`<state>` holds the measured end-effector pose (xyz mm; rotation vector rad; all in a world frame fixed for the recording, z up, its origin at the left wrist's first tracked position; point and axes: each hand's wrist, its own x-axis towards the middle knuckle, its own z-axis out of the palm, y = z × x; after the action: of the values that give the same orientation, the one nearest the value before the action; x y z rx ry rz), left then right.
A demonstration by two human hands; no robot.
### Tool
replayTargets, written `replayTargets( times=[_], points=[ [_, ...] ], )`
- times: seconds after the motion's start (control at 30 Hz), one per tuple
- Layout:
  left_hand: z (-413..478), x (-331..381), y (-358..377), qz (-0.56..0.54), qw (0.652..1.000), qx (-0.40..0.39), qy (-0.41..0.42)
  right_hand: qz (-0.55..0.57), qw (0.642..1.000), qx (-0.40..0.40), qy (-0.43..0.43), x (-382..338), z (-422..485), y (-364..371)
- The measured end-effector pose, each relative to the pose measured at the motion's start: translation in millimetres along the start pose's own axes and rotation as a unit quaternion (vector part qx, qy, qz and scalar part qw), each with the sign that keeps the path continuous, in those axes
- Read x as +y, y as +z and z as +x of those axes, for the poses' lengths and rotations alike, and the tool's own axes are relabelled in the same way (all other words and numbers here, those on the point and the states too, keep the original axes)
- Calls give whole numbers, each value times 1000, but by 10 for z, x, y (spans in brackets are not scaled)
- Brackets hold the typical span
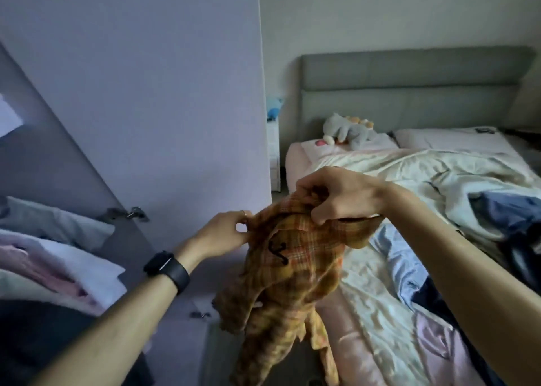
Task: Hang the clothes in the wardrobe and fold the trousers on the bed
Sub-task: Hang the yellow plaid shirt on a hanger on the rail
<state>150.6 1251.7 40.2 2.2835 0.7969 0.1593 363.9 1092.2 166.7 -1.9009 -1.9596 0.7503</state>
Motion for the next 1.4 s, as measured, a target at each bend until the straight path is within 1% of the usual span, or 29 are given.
replayTargets(
  times=[0.07, 0.17, 0.23, 0.3, 0.37, 0.43, 0.5, 0.57, 0.63, 0.67, 0.73, 0.77, 0.87, 0.9, 0.97, 1.0, 1.03, 1.1, 1.13, 1.17, 1.2, 1.3, 1.33, 1.4],
  points=[
    [-190, -226, -133, -1, 998, 42, -39, -18, 1000, -2, 12, 142, 153, 137],
    [-455, -436, -282, 11, 994, 80, -73, -43, 999, 13, -6, 368, 452, 366],
    [-610, -551, -349, 13, 990, 99, -103, -75, 997, -9, -33, 465, 667, 483],
    [-793, -650, -428, -27, 984, 124, -123, -74, 995, -28, -56, 542, 870, 584],
    [-1024, -750, -507, -52, 968, 189, -159, -47, 993, -43, -99, 571, 1127, 710],
    [-1231, -808, -555, -40, 946, 252, -200, -36, 989, -43, -138, 571, 1363, 840],
    [-1410, -822, -550, -38, 930, 292, -220, -38, 983, -47, -173, 530, 1617, 941],
    [-1635, -810, -495, 15, 917, 315, -243, -67, 973, -62, -214, 428, 1861, 1133],
    [-1827, -761, -415, 104, 911, 302, -262, -94, 964, -41, -245, 330, 1982, 1308],
    [-1977, -741, -360, 156, 903, 294, -272, -88, 957, -26, -275, 243, 2030, 1428],
    [-2201, -707, -269, 268, 886, 270, -265, -82, 941, 8, -328, 90, 2105, 1603],
    [-2308, -677, -249, 309, 876, 248, -275, -85, 934, 15, -346, -3, 2166, 1678],
    [-2611, -626, -247, 352, 857, 188, -325, -123, 908, 5, -401, -272, 2307, 1847],
    [-2766, -601, -239, 359, 849, 195, -334, -131, 896, 1, -424, -378, 2296, 1937],
    [-2934, -592, -243, 385, 833, 255, -306, -125, 871, 15, -474, -470, 2241, 2041],
    [-3050, -585, -240, 411, 814, 287, -293, -119, 851, 28, -511, -553, 2202, 2104],
    [-3160, -569, -256, 433, 796, 301, -296, -124, 828, 36, -546, -651, 2179, 2143],
    [-3362, -614, -281, 466, 770, 306, -310, -152, 776, 66, -609, -872, 2234, 2195],
    [-3473, -644, -304, 463, 765, 309, -325, -160, 754, 83, -632, -1001, 2296, 2218],
    [-3578, -670, -315, 445, 764, 316, -344, -160, 740, 94, -646, -1113, 2352, 2232],
    [-3681, -722, -304, 440, 762, 322, -350, -157, 735, 105, -651, -1216, 2399, 2243],
    [-3929, -821, -225, 467, 749, 331, -333, -151, 746, 134, -635, -1470, 2455, 2291],
    [-3984, -867, -190, 479, 743, 344, -317, -149, 755, 144, -622, -1534, 2443, 2305],
    [-4073, -909, -110, 490, 738, 350, -305, -136, 788, 148, -582, -1653, 2432, 2357]
  ],
)
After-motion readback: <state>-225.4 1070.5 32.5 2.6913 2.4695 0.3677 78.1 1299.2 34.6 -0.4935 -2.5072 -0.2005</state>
